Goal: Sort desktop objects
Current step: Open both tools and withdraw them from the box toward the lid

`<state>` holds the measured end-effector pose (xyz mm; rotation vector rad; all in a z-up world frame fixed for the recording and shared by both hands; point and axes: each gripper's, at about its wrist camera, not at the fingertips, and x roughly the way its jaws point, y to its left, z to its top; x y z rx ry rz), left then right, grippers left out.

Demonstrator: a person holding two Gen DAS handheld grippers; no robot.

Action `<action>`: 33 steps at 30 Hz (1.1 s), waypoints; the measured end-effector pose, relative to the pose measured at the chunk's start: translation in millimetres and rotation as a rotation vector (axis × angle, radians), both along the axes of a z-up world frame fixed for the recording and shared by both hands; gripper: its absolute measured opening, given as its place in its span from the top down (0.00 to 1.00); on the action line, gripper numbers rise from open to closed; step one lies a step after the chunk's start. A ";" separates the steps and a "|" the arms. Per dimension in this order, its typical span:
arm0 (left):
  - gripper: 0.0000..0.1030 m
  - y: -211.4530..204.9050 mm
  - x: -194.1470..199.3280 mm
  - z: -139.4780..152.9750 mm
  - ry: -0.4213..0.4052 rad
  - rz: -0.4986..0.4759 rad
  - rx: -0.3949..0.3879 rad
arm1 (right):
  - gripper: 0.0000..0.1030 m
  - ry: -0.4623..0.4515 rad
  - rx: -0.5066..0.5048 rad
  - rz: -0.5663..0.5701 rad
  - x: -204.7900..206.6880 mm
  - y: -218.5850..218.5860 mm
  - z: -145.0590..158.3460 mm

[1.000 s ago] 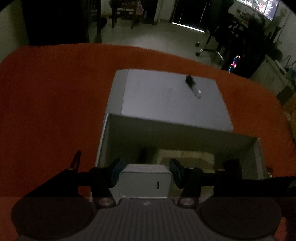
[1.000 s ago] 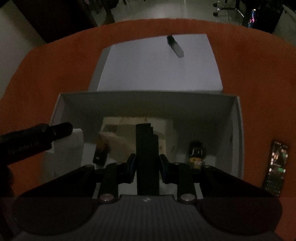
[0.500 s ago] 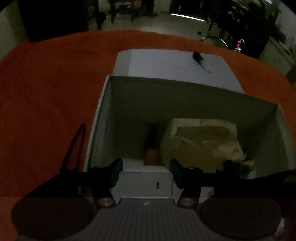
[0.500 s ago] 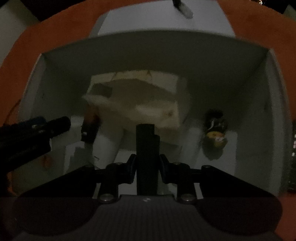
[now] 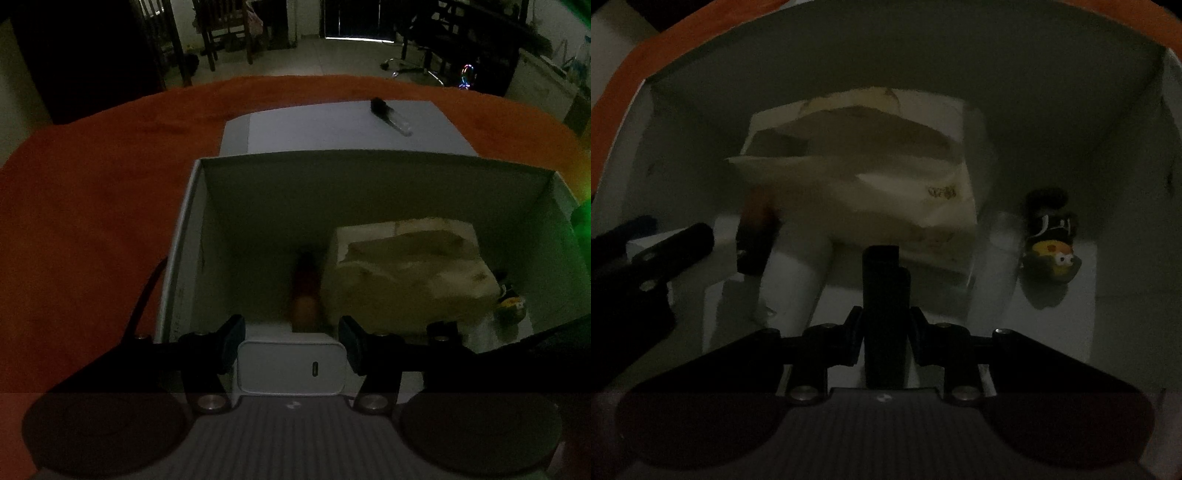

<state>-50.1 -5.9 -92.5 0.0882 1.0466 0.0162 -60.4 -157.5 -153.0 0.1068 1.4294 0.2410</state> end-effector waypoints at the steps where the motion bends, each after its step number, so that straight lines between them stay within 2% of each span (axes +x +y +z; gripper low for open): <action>1: 0.50 -0.4 0.5 -0.4 0.003 0.001 0.002 | 0.72 0.010 0.000 -0.001 -0.3 -0.5 -1.7; 9: 0.48 -1.5 3.5 4.2 0.009 0.018 -0.029 | 0.70 0.017 0.011 -0.006 -4.3 -7.8 2.3; 15: 0.46 -7.3 5.2 10.9 0.004 0.003 -0.038 | 0.70 -0.003 0.023 -0.005 -11.5 -18.8 17.3; 20: 0.46 -11.5 12.5 20.0 -0.002 0.001 -0.048 | 0.70 -0.028 0.023 -0.013 -10.7 -32.8 39.2; 24: 0.46 -15.3 24.0 31.4 -0.005 -0.002 -0.059 | 0.70 -0.048 0.033 -0.033 17.7 -41.3 77.3; 31: 0.46 -23.0 53.8 53.6 -0.022 -0.002 -0.084 | 0.70 -0.100 0.040 -0.076 43.0 -60.6 116.1; 33: 0.46 -24.9 63.0 57.7 -0.022 0.000 -0.090 | 0.70 -0.112 0.036 -0.084 50.9 -60.3 117.9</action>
